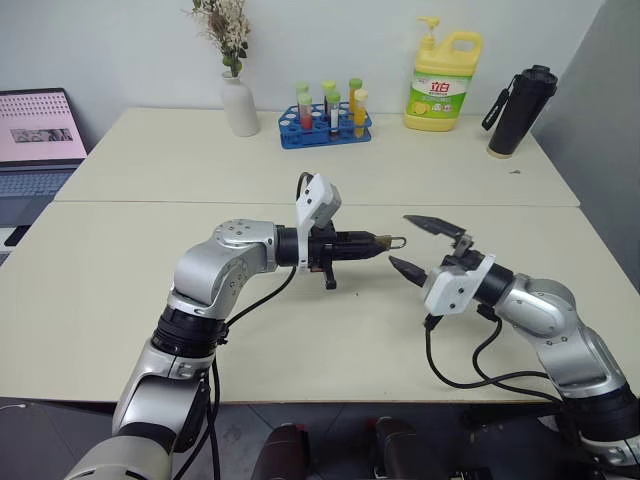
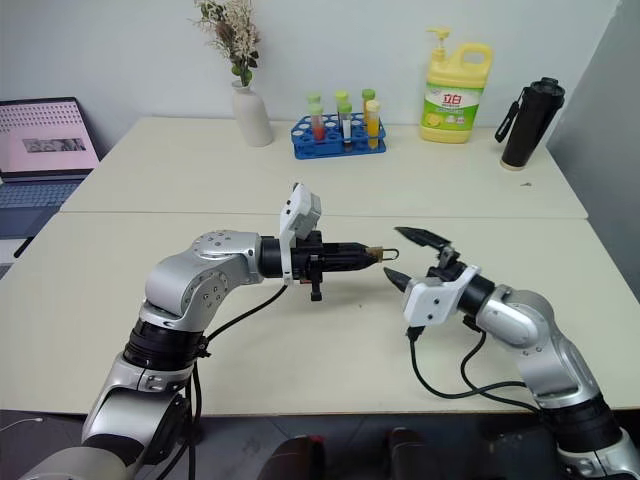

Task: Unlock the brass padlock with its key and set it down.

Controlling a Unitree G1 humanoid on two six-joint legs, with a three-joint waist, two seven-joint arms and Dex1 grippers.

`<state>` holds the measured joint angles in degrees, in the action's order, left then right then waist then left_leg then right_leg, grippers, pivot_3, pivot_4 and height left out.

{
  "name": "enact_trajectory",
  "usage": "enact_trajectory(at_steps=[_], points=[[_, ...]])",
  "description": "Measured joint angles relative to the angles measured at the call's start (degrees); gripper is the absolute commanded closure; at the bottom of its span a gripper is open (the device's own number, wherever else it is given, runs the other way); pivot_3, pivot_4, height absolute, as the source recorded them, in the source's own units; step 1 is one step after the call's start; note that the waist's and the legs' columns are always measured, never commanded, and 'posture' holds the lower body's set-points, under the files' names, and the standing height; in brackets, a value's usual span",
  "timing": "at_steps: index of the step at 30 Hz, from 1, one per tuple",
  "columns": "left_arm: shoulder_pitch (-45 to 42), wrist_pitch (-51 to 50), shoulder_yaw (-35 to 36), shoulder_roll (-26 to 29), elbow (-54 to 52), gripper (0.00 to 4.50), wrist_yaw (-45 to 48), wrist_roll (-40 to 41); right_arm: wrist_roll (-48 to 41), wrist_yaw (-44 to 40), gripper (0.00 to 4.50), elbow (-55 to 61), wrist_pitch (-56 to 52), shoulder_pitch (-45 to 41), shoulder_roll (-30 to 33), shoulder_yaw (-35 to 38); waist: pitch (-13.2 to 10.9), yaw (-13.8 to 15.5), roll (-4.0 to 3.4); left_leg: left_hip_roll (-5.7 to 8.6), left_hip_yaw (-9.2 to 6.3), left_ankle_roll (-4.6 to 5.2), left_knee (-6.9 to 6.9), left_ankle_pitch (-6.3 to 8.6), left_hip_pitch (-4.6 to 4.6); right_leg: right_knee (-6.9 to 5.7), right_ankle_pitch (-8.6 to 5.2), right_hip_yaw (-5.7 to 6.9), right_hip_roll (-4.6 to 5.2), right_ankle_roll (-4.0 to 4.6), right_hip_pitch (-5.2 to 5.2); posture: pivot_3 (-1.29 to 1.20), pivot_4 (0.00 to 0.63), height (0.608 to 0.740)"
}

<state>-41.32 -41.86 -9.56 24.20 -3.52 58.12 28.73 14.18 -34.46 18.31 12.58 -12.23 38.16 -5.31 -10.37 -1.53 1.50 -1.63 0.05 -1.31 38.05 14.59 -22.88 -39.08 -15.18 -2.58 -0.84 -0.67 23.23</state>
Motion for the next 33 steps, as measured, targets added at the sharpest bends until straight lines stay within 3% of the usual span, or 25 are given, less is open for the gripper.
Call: enact_trajectory(at_steps=[5,12,17,33], points=[[-0.02,-0.05,0.14,1.11,1.88,4.34,1.89,0.23,-14.37,-8.33,0.27,8.2,-10.28,6.88,3.49,4.03,0.0,-0.1,0.0,-0.01,0.0,0.01,0.0,0.01,0.02,0.01,-0.07,0.04,-0.02,-0.12,-0.02,0.0,0.15,0.74],[-0.56,0.08,-0.45,1.86,1.92,4.34,7.62,0.43,-30.95,-12.27,2.63,19.7,-26.72,7.95,4.81,4.83,0.0,-0.22,0.0,-0.03,-0.06,0.01,0.0,0.0,0.03,0.0,-0.08,0.04,-0.09,-0.13,-0.02,0.0,0.15,0.74],[-0.76,0.02,-1.12,2.47,1.57,4.34,9.93,0.5,-34.2,-10.89,4.49,20.71,-32.82,2.74,4.04,4.91,0.0,-0.13,0.0,-0.01,-0.06,0.01,0.0,0.01,0.0,0.03,-0.08,0.05,-0.07,-0.14,-0.02,0.0,0.15,0.74],[0.59,-0.44,-1.31,4.75,-3.2,4.34,11.71,3.02,-35.68,-13.19,4.5,15.74,-35.24,-2.42,4.2,3.98,0.0,-0.15,0.0,-0.02,-0.06,0.01,-0.01,0.01,-0.02,0.05,-0.09,0.05,-0.07,-0.15,0.0,0.0,0.15,0.74]])
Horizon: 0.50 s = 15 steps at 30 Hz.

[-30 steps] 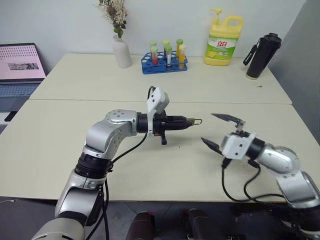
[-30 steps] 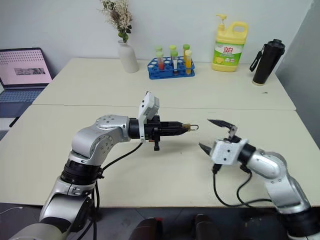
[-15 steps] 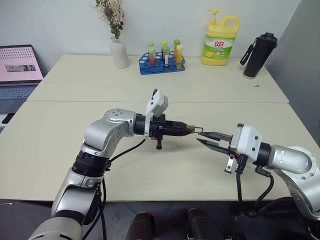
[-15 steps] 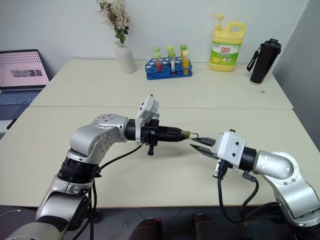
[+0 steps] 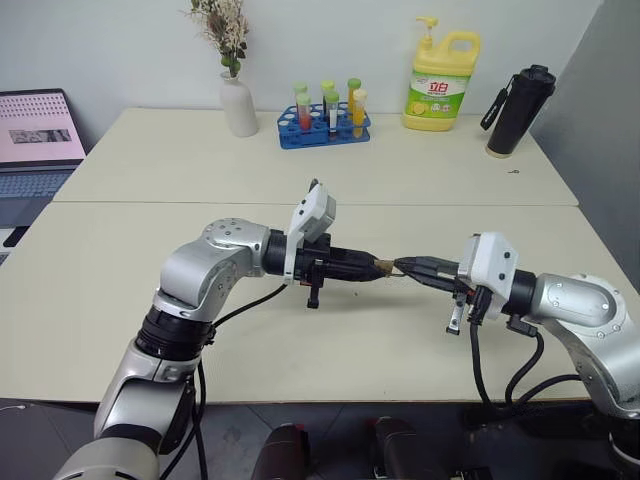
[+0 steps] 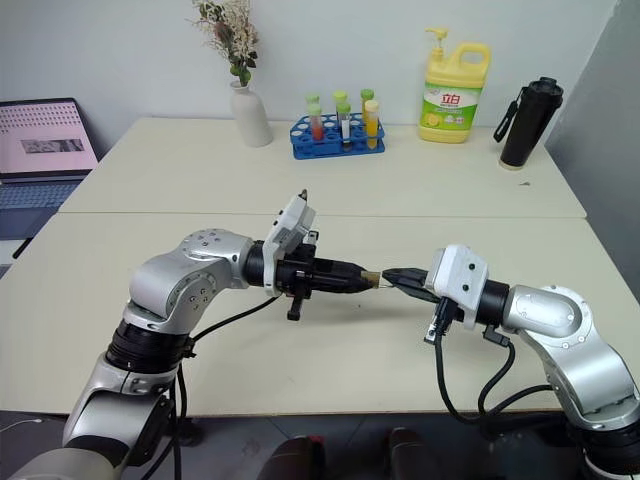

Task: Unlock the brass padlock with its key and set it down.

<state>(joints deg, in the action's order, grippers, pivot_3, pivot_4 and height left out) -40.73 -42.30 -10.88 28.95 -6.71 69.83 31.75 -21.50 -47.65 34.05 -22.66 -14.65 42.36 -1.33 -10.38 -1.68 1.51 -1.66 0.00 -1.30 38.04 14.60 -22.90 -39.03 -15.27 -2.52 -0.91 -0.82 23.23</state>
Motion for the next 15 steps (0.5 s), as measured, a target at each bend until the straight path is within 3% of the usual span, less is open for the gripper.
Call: enact_trajectory(at_steps=[15], points=[[0.76,-0.04,-0.02,1.33,-0.98,4.34,2.33,2.02,-0.08,-7.86,4.5,-3.08,0.77,-2.39,2.2,-1.87,0.0,0.01,0.0,-0.01,0.0,0.0,0.0,0.0,0.0,0.01,0.0,0.0,0.0,0.0,0.0,0.0,0.15,0.74]])
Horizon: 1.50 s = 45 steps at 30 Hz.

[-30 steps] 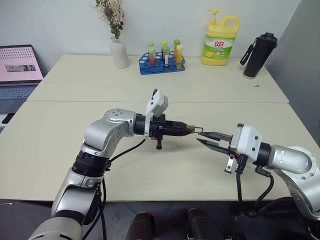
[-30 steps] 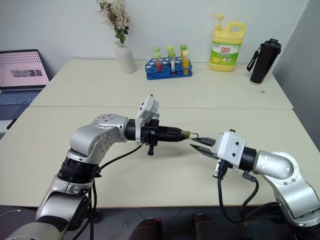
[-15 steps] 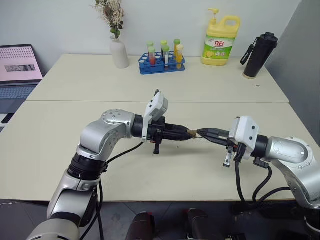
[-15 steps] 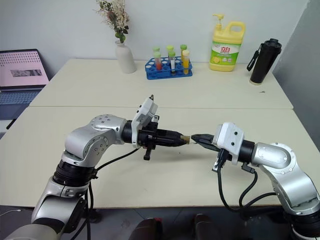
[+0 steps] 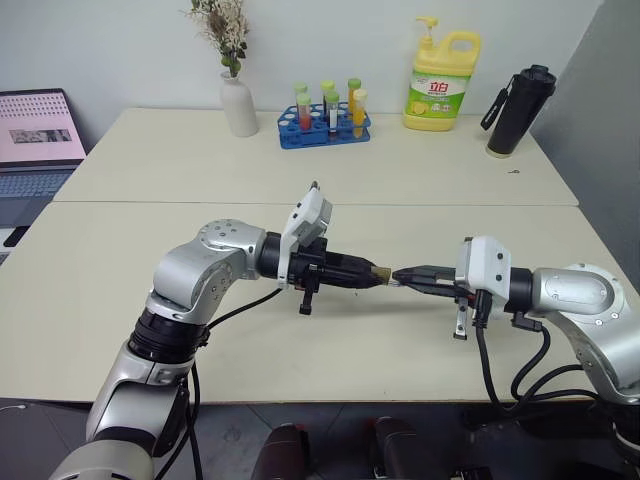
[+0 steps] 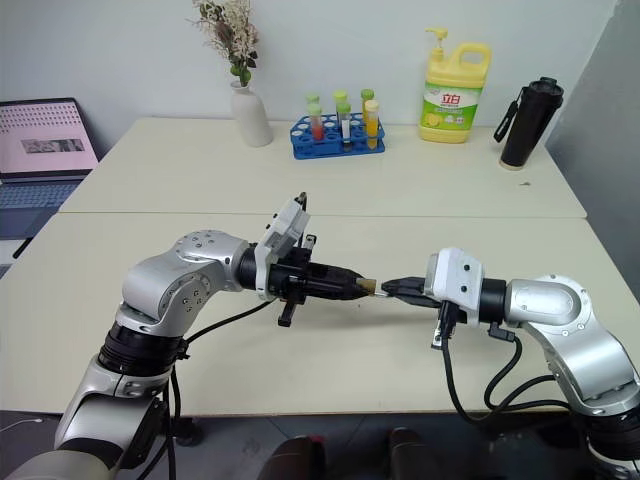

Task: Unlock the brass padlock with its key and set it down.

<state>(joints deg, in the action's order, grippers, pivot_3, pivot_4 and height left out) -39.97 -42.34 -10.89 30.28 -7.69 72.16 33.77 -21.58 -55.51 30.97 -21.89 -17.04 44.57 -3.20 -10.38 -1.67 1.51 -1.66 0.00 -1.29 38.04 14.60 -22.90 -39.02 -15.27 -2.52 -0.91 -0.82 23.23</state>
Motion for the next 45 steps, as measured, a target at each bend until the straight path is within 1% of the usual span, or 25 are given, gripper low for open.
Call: enact_trajectory(at_steps=[14,21,24,27,29,31,34,36,37,38,41,42,45], points=[[0.24,-2.33,0.07,0.77,-0.8,4.34,-0.38,2.53,0.15,-3.28,4.5,-2.12,2.71,0.61,0.14,-0.54,0.0,0.0,0.0,0.0,-0.01,0.0,0.0,0.0,0.0,0.0,0.0,0.0,0.0,0.0,0.0,0.0,0.15,0.74],[0.24,-2.88,0.17,0.79,-0.8,4.34,-0.89,3.22,1.01,-3.55,4.5,-2.44,3.01,1.8,0.45,-0.53,0.0,0.0,0.0,0.0,-0.01,0.0,0.0,0.0,0.0,0.0,0.0,0.01,0.0,0.0,0.0,0.0,0.15,0.74],[0.86,-3.47,0.25,0.8,-0.92,4.34,-2.27,3.22,2.26,-3.04,4.5,-2.56,2.91,4.31,1.88,-0.05,0.0,0.01,0.0,0.0,0.0,0.0,-0.01,0.0,0.0,0.01,0.0,-0.01,0.01,-0.01,0.0,0.0,0.15,0.74],[4.53,-3.75,0.39,1.03,-1.02,4.34,-4.12,2.96,3.16,-2.76,4.5,-3.29,2.89,8.62,2.93,0.88,-0.01,-0.03,0.01,-0.01,0.02,0.0,-0.02,0.0,-0.01,0.01,-0.01,-0.03,0.02,-0.01,0.02,0.0,0.15,0.74],[5.19,-4.3,0.17,0.88,-1.05,4.34,-5.36,2.98,4.02,-1.86,4.14,-3.16,3.68,10.31,2.93,1.57,-0.01,-0.02,0.01,-0.01,0.0,0.0,-0.01,0.0,0.0,-0.01,-0.01,-0.02,0.02,-0.01,0.02,0.0,0.15,0.74],[6.34,-6.29,0.6,0.71,-1.03,4.34,-7.82,3.17,3.88,-1.62,3.62,-1.9,3.82,12.76,2.95,2.76,0.01,0.02,-0.01,-0.02,-0.03,0.0,-0.02,0.0,0.04,-0.01,-0.01,-0.01,0.01,-0.02,-0.02,0.0,0.15,0.74],[9.8,-9.47,1.32,-0.92,0.13,4.34,-12.16,3.2,1.18,-0.59,2.54,1.62,1.26,15.93,2.15,3.58,0.01,-0.05,0.0,-0.03,-0.03,0.0,-0.02,0.0,0.02,-0.01,-0.01,-0.02,0.02,-0.02,-0.02,0.0,0.15,0.74],[11.47,-11.5,1.36,-3.36,2.57,4.34,-15.41,3.16,-0.57,0.47,1.86,3.97,-0.65,16.04,1.21,3.51,0.01,-0.03,0.0,-0.02,-0.05,0.0,0.01,0.0,0.02,-0.02,-0.01,0.0,0.02,-0.02,-0.02,0.0,0.15,0.74],[12.08,-12.5,1.36,-4.49,3.82,4.34,-16.81,3.15,-1.22,0.78,1.42,4.77,-1.41,16.0,0.84,3.29,0.01,0.02,0.01,-0.02,-0.07,0.0,0.02,0.0,0.02,-0.02,0.0,0.01,0.02,-0.03,-0.02,0.0,0.15,0.74],[12.59,-13.21,1.35,-5.19,4.59,4.34,-17.75,3.14,-1.73,0.91,1.16,5.21,-1.87,16.0,0.49,2.97,0.0,0.02,0.02,-0.01,-0.07,0.0,0.02,0.0,0.02,-0.02,0.0,0.02,0.02,-0.03,-0.02,0.0,0.15,0.74],[12.55,-14.71,1.36,-7.05,6.07,4.34,-19.27,3.17,-2.09,1.7,0.07,5.32,-2.65,15.76,-0.13,1.65,0.0,0.03,0.02,0.01,-0.05,0.0,0.02,0.0,0.02,-0.02,0.0,0.01,0.02,-0.03,-0.02,0.0,0.15,0.74],[12.27,-14.83,1.36,-7.53,6.53,4.34,-19.42,3.17,-2.02,1.87,0.0,5.26,-2.65,15.56,-0.08,1.51,0.0,0.03,0.02,0.01,-0.04,0.0,0.02,0.0,0.02,-0.02,0.0,0.0,0.02,-0.03,-0.02,0.0,0.15,0.74],[11.82,-14.35,0.76,-7.51,7.77,4.34,-19.04,2.17,-1.54,1.9,0.0,5.18,-2.64,14.98,0.16,0.82,0.01,0.0,0.01,0.01,-0.04,0.0,0.0,0.0,0.03,-0.02,0.0,0.01,0.01,-0.03,-0.02,0.0,0.15,0.74]])
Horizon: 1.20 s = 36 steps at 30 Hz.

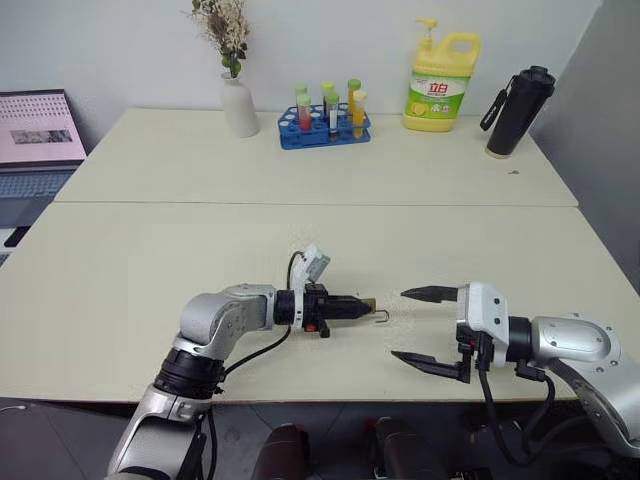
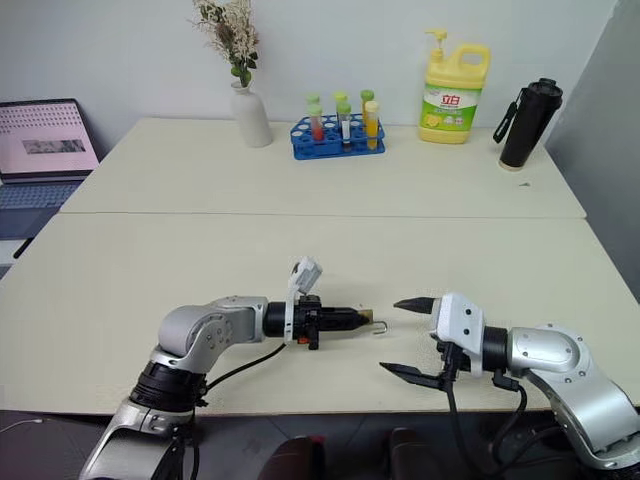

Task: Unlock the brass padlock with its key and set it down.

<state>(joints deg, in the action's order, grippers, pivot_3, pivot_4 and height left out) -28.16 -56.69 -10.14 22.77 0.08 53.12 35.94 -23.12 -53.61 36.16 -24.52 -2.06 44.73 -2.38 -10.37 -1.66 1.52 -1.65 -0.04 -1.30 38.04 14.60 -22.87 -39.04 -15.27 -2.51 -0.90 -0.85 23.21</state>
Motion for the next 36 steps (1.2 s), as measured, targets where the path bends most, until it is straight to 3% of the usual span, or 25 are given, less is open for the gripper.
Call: enact_trajectory(at_steps=[14,22,30,36], points=[[-1.85,1.05,-2.59,-0.39,2.99,4.34,1.46,-2.57,4.32,1.68,0.0,-1.64,-0.1,-0.76,0.28,-1.55,0.0,0.02,0.0,-0.01,0.0,0.0,0.0,0.0,-0.01,0.0,0.0,0.0,0.0,0.0,0.0,0.0,0.15,0.74],[-3.35,3.18,-2.67,-0.37,4.09,1.7,1.38,-4.6,4.07,2.88,0.0,-2.14,-2.31,-1.42,0.23,-1.53,0.0,0.04,0.0,0.0,0.01,0.0,0.0,0.0,-0.02,0.01,0.0,0.0,0.01,0.0,0.0,0.0,0.15,0.74],[-4.29,14.16,-0.18,5.22,2.27,1.7,2.74,-8.4,3.78,3.03,0.0,-2.08,-3.35,-0.7,0.56,-0.39,0.0,0.01,0.0,-0.02,0.0,0.0,-0.02,0.0,-0.02,0.02,0.0,-0.01,0.0,0.0,0.01,0.0,0.15,0.74],[-0.1,26.73,0.94,13.63,-7.96,1.7,5.56,-13.56,3.37,3.24,0.0,-1.36,-3.98,-0.11,1.02,1.12,0.0,0.02,0.0,-0.01,0.08,0.0,-0.07,0.0,-0.03,0.07,0.0,-0.05,0.08,0.0,0.03,0.0,0.15,0.74]])
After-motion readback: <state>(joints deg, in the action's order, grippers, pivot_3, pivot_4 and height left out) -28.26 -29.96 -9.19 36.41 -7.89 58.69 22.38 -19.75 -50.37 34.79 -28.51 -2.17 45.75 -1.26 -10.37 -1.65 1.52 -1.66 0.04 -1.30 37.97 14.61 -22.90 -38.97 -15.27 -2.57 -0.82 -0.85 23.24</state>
